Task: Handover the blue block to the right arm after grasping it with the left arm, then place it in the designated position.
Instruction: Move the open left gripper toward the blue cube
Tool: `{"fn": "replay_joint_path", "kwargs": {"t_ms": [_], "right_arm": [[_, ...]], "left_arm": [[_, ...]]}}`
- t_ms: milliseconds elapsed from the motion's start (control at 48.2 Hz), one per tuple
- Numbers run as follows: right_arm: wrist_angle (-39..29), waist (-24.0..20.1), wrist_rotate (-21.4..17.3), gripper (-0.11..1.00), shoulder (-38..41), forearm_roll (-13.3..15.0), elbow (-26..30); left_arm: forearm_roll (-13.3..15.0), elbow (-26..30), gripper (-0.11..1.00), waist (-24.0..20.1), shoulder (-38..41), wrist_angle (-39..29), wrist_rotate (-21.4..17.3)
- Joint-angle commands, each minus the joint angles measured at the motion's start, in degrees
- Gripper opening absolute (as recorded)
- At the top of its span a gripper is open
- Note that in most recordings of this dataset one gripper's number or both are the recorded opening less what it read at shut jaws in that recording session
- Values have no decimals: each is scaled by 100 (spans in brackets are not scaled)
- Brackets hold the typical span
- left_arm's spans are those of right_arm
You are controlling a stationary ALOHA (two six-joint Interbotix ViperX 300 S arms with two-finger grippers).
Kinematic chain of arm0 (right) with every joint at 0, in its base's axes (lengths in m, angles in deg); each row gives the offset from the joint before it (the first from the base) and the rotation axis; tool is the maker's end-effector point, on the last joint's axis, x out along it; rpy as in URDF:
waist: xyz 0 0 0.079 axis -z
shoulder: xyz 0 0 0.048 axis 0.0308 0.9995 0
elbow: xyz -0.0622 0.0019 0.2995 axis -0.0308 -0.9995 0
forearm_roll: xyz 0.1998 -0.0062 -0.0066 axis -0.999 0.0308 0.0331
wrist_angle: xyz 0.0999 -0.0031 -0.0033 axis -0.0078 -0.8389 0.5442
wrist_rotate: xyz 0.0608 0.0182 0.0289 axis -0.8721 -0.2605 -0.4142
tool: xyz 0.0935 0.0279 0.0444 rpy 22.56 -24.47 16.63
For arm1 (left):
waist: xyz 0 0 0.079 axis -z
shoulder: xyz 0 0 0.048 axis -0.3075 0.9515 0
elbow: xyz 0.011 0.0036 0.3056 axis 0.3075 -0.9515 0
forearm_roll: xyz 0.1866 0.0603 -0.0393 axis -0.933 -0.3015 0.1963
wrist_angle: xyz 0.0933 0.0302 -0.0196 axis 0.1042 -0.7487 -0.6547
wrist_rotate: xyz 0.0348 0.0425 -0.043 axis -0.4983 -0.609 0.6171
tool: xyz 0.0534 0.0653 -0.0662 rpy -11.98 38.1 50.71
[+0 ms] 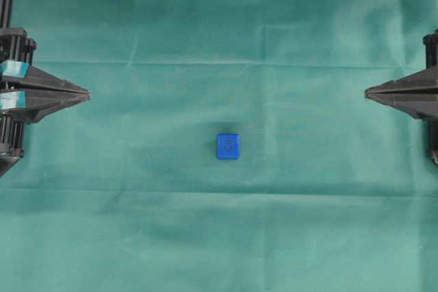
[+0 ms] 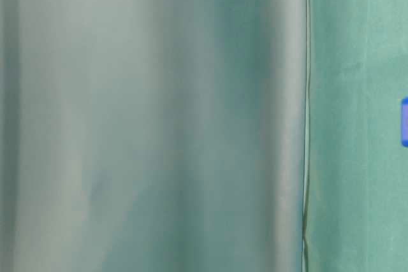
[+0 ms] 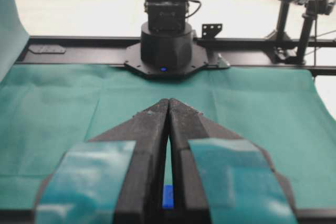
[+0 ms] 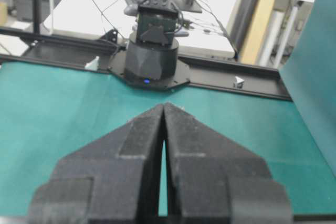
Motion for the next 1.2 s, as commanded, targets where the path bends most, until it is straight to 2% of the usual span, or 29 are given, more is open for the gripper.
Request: {"fn": "replay_joint_path", "kwargs": {"t_ms": [0, 249, 581, 644, 706, 747, 810, 976, 1038, 1080, 1183], "right_arm": [[44, -26, -62, 0, 26, -35, 70], [-79, -26, -202, 0, 44, -35, 97], [-281, -26, -571, 0, 44, -44, 149], [-290, -26, -624, 0, 44, -44, 167], [-290, -26, -668, 1, 44, -44, 176], [-281, -26, -703, 6, 44, -44, 185], [-290, -26, -729, 21, 44, -44, 193], [-281, -26, -721, 70, 70, -18, 211], [-290, -26, -721, 86, 97, -9, 237], [-290, -26, -721, 91, 105, -9, 237], [-299, -26, -721, 93, 123, -9, 237]], "left_arm": [[18, 97, 2, -9, 35, -132, 88], [18, 141, 2, -9, 26, -211, 97], [9, 281, 2, -9, 62, -343, 97], [9, 299, 6, 0, 70, -352, 97], [9, 308, 17, -9, 70, -352, 97], [18, 308, 27, -9, 70, -352, 97], [9, 308, 45, 0, 70, -360, 97], [9, 325, 89, -9, 70, -360, 97], [18, 334, 98, -9, 70, -360, 97], [18, 334, 100, 0, 70, -378, 97], [9, 343, 99, -9, 70, -439, 97]]}}
